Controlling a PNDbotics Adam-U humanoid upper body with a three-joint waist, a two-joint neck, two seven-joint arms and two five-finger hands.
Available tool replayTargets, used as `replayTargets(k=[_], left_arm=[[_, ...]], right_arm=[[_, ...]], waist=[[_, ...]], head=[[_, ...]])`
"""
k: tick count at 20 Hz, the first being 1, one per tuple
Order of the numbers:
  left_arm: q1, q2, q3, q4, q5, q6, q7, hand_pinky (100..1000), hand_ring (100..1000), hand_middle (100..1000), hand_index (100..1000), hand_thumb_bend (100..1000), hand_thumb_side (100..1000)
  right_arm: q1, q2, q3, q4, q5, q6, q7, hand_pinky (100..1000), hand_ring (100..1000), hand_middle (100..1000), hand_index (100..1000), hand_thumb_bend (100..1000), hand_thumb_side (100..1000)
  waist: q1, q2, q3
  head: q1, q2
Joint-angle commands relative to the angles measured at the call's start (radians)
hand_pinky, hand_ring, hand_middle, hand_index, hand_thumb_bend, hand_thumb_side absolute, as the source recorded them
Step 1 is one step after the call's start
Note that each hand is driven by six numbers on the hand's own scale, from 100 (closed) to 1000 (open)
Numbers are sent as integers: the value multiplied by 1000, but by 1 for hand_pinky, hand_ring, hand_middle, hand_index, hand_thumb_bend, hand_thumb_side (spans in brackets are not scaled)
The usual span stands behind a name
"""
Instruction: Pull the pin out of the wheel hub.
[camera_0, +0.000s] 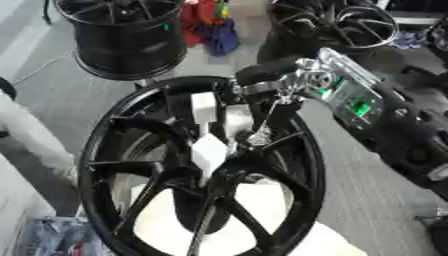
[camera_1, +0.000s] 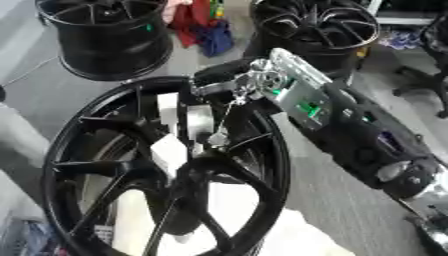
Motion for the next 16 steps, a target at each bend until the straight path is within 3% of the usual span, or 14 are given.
replayTargets(k=[1, 10, 16], left_arm=[[-10, 25, 1, -10, -2, -2, -2, 630, 683, 719, 787, 358, 347], [-8, 33, 2, -8, -1, -2, -2, 630, 683, 719, 787, 358, 347], [-7, 38, 5, -9, -2, -1, 2, 630, 682, 719, 787, 358, 347]], right_arm=[[-31, -45, -29, -58, -37, 25, 0, 384, 396, 475, 634, 100, 100], [-65, -114, -102, -163, -110, 81, -19, 382, 391, 469, 624, 100, 100], [-34, -184, -164, -215, -161, 115, -69, 387, 392, 470, 627, 100, 100]], waist=[[4, -14, -2], [-1, -21, -13], [-4, -24, -24]], head=[[-4, 5], [-4, 5], [4, 5]])
